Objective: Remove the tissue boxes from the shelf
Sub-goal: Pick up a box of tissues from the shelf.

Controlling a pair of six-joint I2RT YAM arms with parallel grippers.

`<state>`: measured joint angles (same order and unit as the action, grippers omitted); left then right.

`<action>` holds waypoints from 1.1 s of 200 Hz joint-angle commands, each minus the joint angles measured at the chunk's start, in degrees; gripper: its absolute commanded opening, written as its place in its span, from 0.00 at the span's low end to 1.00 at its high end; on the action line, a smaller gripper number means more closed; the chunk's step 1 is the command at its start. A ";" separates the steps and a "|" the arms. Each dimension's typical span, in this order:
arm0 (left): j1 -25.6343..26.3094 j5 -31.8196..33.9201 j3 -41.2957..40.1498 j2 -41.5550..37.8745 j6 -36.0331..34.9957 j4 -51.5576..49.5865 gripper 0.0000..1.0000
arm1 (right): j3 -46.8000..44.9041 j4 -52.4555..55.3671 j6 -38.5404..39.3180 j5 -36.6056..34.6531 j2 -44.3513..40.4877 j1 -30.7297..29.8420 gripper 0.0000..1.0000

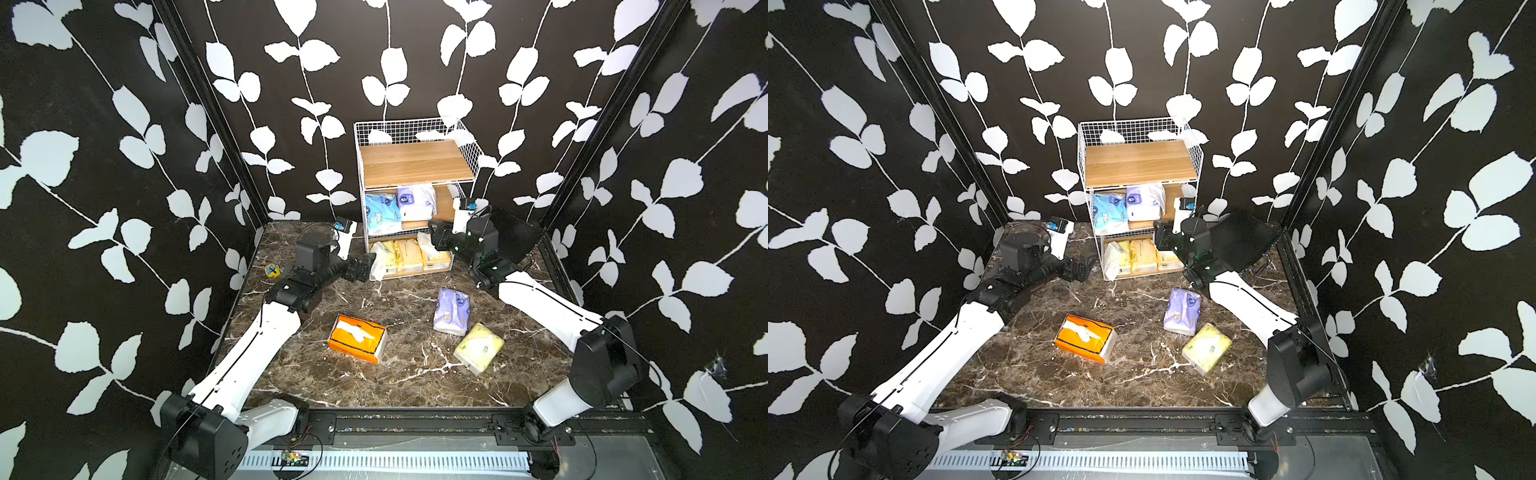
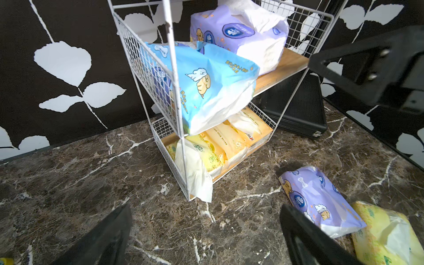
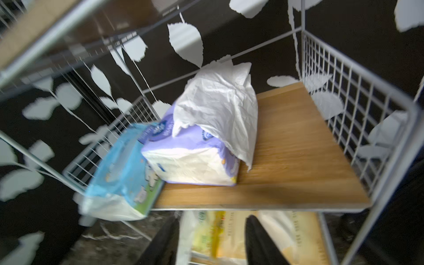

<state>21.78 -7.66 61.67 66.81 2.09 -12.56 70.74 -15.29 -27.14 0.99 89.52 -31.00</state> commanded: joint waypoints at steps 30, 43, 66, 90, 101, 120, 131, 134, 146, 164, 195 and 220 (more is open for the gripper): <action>-2.69 0.44 0.84 -0.24 0.73 0.54 0.99 | 2.56 -5.03 -7.63 2.03 3.31 -5.43 0.69; -2.71 0.09 0.72 -0.23 0.68 0.61 0.99 | 3.96 -6.48 -9.93 2.60 5.61 -5.54 0.71; -2.70 -0.38 0.82 -0.26 0.55 0.68 0.99 | 7.35 -8.65 -12.39 3.76 8.92 -5.81 0.72; -2.70 -1.11 0.70 -0.45 0.64 0.93 0.99 | 9.95 -9.54 -13.27 3.85 11.83 -6.08 0.72; -2.66 -1.47 0.65 -0.45 0.64 0.96 0.99 | 10.87 -10.10 -13.51 3.78 12.83 -6.17 0.72; -2.71 -1.89 0.65 -0.45 0.68 1.11 0.99 | 11.85 -10.83 -13.73 3.49 14.04 -6.31 0.72; -2.67 -2.13 0.65 -0.38 0.72 1.15 0.99 | 12.21 -11.27 -13.82 3.20 14.56 -6.34 0.72; -2.63 -2.24 0.65 -0.36 0.73 1.21 0.99 | 12.37 -11.30 -13.82 3.16 14.67 -6.40 0.72; -2.62 -2.62 0.65 -0.36 0.86 1.22 0.99 | 12.95 -11.59 -13.93 2.63 15.27 -6.44 0.73; -2.63 -3.05 0.65 -0.36 0.90 1.23 0.99 | 13.62 -12.40 -14.31 3.11 16.15 -6.52 0.73; -2.62 -3.16 0.67 -0.60 0.73 1.22 0.99 | 12.73 -14.57 -15.23 4.01 15.85 -7.20 0.72; -2.62 -3.16 0.54 -0.71 0.55 1.36 0.99 | 11.21 -14.59 -14.70 2.68 13.90 -7.92 0.72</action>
<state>19.18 -10.09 61.67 66.81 2.59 -12.47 80.88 -24.77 -41.82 4.08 105.30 -37.91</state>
